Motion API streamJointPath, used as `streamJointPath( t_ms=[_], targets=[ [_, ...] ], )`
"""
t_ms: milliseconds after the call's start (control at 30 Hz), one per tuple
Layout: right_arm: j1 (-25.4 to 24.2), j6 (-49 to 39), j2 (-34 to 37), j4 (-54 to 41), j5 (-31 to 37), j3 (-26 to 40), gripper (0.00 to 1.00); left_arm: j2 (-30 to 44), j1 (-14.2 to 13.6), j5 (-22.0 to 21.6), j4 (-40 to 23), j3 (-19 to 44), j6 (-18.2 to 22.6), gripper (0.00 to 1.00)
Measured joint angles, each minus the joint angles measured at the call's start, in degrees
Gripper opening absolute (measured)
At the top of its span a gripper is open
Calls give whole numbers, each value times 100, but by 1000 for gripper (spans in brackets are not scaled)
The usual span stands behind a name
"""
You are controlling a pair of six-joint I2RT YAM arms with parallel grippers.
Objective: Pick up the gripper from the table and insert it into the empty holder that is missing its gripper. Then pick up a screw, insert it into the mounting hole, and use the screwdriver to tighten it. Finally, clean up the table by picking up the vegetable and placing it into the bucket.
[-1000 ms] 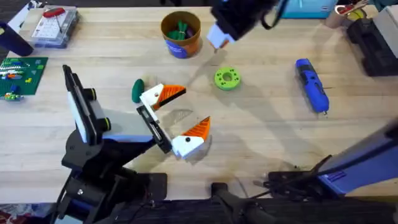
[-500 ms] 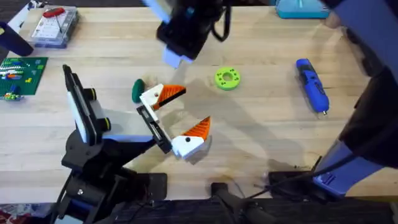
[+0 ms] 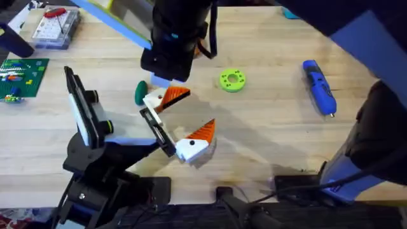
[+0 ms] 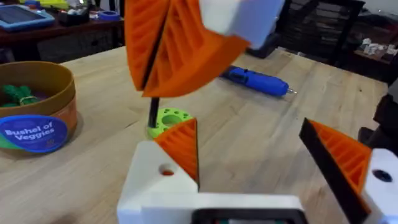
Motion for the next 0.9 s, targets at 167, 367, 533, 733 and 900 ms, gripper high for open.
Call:
streamJointPath(
  t_ms=[167,367,533,733,900],
  targets=[
    [83,-91,0,0,0,0,3,0,0,0,0,0,0,990],
    [179,-206,0,0,0,0,3,2,0,0,0,0,0,990],
    [217,-233,0,0,2,0,3,2,0,0,0,0,0,990],
    [262,-250,0,-11,2,0,3,2,0,0,0,0,0,990],
    [264,-253,0,-97,4,0,3,2,0,0,0,0,0,990]
  ],
)
